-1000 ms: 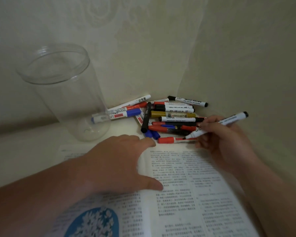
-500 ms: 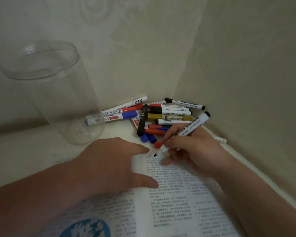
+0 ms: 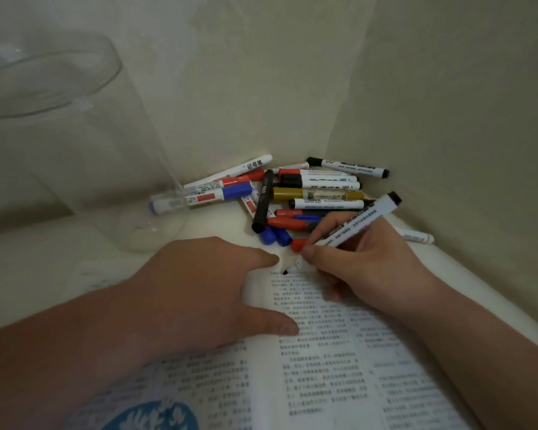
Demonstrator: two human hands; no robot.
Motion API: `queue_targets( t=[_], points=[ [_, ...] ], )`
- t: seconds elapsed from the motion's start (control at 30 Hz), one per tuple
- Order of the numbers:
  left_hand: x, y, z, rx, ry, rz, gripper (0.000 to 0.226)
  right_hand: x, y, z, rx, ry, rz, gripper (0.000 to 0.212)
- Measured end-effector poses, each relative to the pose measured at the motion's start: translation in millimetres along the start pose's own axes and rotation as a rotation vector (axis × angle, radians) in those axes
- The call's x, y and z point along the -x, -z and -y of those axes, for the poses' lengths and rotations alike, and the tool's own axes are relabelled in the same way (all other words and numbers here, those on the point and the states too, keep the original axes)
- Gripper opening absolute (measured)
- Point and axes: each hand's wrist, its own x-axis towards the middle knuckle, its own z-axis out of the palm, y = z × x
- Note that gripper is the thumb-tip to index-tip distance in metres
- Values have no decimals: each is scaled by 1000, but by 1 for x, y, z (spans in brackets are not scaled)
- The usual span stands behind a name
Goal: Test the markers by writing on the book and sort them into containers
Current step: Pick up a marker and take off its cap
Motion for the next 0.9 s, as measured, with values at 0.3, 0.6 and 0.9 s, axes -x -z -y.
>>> queue_targets(
  t=[0.3, 0.6, 0.9],
  points=[
    [-1, -2, 3, 14, -24, -11, 104, -2, 0, -1, 75, 26, 12, 16],
    [1, 0, 1, -2, -19, -8, 101, 1, 0, 0, 100, 70, 90, 13],
    [1, 0, -1, -6, -5, 4, 101, 0, -3, 2, 170, 112, 43, 11]
  ],
)
